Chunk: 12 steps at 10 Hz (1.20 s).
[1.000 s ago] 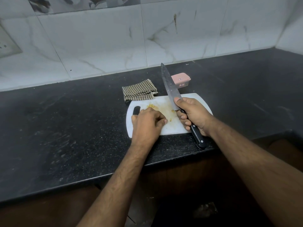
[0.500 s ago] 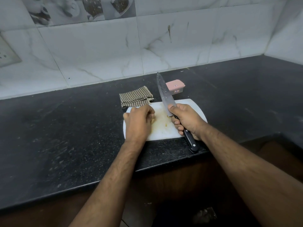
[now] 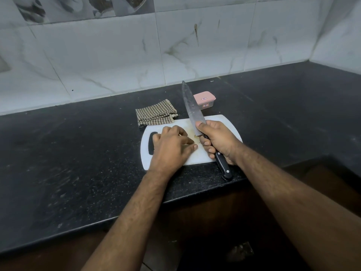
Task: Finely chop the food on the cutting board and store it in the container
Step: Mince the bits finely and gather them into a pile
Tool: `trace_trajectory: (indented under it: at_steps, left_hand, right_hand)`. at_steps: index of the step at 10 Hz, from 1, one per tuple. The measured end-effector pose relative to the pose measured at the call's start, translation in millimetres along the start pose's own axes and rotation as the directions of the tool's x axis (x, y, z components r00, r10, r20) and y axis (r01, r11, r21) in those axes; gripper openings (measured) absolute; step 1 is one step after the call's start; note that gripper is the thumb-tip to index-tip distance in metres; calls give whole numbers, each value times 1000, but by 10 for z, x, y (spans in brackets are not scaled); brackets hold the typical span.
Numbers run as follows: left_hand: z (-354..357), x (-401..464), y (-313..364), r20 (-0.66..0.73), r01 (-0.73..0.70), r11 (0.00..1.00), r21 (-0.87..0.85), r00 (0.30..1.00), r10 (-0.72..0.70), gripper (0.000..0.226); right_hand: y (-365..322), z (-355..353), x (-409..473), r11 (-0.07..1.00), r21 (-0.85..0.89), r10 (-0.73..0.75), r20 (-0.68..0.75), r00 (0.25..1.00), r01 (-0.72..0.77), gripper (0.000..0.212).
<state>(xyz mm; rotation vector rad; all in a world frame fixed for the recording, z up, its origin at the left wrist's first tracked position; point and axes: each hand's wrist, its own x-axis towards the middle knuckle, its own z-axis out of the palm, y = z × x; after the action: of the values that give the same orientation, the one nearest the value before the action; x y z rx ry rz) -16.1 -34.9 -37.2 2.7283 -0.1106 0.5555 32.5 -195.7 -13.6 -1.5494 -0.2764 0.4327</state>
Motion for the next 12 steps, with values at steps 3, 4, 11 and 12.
trace_trajectory:
  at_steps: [3, 4, 11, 12]
  left_hand:
    - [-48, -10, -57, -166, 56, 998, 14, 985, -53, 15]
    - [-91, -45, -121, -206, 110, 993, -39, 972, -115, 14]
    - [-276, -377, -129, -117, 256, 966, -48, 958, -260, 14]
    - [-262, -380, -144, -87, 227, 973, -50, 969, -230, 14]
  right_hand:
    - [-15, 11, -14, 1000, -9, 1, -6, 1000, -1, 25]
    - [-13, 13, -15, 1000, -19, 2, -11, 1000, -2, 24]
    - [-23, 39, -22, 998, -57, 9, -20, 1000, -10, 25]
    - [-20, 39, -17, 998, -59, 8, -20, 1000, -9, 25]
